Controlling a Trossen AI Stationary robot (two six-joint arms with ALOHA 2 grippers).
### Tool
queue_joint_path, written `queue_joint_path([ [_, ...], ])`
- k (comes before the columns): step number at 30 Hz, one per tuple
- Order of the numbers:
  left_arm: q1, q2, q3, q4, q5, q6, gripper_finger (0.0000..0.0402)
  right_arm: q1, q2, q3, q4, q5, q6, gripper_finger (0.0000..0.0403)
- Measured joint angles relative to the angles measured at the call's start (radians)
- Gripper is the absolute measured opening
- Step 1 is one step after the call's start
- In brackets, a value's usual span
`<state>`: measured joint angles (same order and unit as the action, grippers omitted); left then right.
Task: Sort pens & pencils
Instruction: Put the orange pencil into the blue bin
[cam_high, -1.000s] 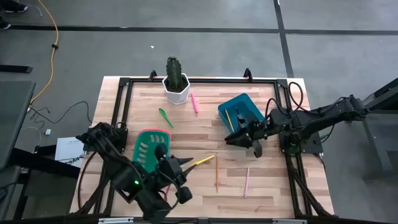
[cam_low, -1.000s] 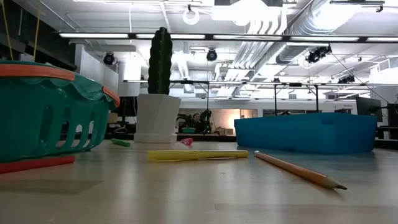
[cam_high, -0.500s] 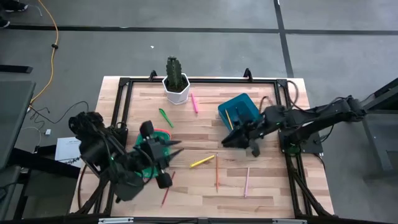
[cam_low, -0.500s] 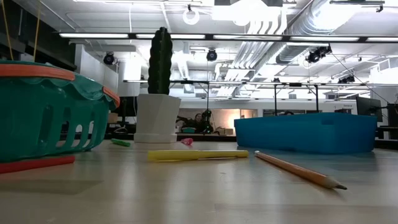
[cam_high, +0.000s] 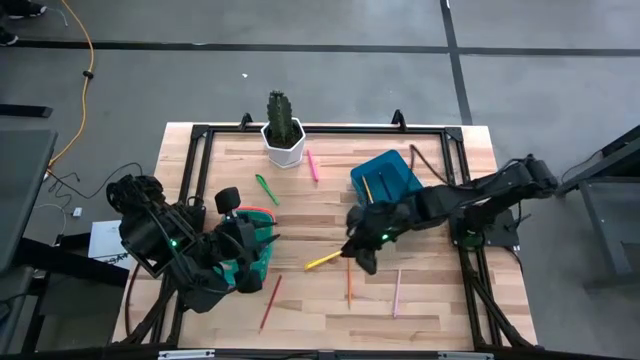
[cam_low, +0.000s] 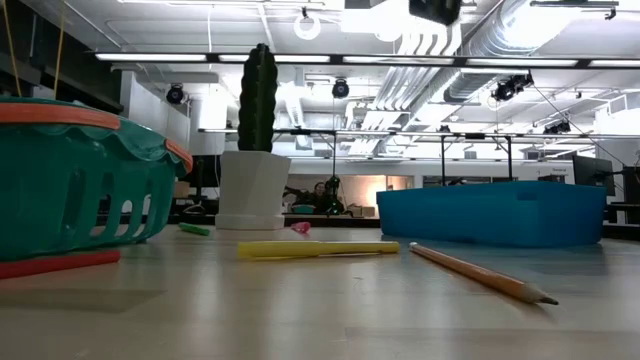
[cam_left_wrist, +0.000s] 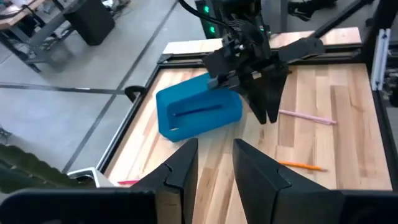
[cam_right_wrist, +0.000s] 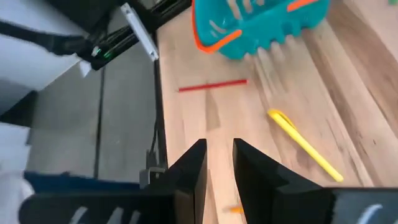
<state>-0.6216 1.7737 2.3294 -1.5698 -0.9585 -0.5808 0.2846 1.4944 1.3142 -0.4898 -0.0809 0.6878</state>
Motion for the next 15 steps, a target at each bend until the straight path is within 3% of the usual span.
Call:
queue_joint_path([
  [10, 0.0, -0.025, -0.001, -0.001, 0.044, 0.076, 0.0088, 0.048, 0.272, 0.419, -0.513, 0.16, 0.18, 0.0069],
  [15, 0.0, -0.029, -0.001, -0.001, 0.065, 0.128, 0.0088, 0.107, 0.368, 0.499, -0.599, 0.193, 0.301, 0.0069],
])
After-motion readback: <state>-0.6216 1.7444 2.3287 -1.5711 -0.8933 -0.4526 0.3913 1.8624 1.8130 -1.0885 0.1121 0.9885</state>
